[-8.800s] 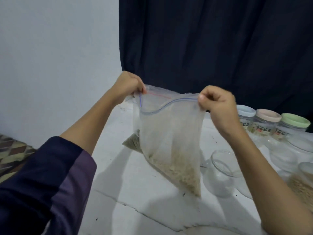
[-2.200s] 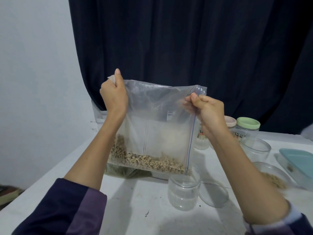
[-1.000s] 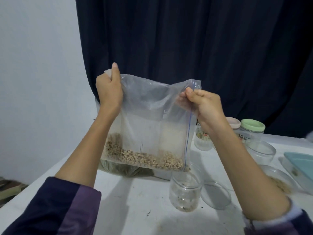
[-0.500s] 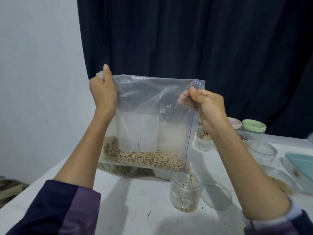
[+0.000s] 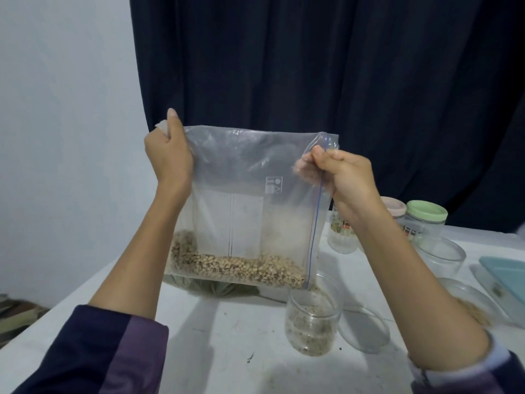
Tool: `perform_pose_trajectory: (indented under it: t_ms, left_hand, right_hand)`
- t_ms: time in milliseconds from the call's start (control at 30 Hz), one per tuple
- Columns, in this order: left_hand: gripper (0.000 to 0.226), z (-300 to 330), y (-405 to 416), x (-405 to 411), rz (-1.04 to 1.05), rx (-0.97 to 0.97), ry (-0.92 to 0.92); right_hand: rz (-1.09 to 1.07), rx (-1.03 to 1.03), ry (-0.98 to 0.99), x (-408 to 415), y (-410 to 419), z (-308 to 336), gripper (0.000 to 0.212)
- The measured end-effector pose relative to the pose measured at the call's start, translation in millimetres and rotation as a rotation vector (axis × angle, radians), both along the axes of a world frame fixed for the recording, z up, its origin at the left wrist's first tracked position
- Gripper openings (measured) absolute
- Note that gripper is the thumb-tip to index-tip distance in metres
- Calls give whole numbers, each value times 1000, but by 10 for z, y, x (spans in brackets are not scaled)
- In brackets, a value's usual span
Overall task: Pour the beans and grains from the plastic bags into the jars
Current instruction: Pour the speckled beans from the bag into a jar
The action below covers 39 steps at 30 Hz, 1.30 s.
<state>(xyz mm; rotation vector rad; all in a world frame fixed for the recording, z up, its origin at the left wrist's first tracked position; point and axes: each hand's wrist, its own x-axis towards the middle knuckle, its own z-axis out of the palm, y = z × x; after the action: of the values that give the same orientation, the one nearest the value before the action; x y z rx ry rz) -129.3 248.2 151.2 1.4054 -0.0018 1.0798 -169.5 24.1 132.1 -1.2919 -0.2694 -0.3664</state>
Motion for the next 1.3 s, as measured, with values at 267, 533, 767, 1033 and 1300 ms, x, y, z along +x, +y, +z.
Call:
perform_pose_trajectory:
  t_ms: [267,533,767,1033,1300]
  left_hand:
    - [51,-12,15,-26,-29,-8,0]
    - [50,11,-3,-57,-9,-22,-4]
    - [50,43,-11,-58,-9,-15,-3]
    - [50,41,18,-51,-9,-22,-18]
    - [50,61,37,-48,-2,-24,-20]
  right_hand:
    - [-32,-5,-10,-3,25,14,18]
    - [-41,10,-4,-5,36,11,17]
    - [-52,35,-1,5,20,4,17]
    - [-36,17,-13,-10,21,17,18]
    - [-67,13,-9,-6,54,23,18]
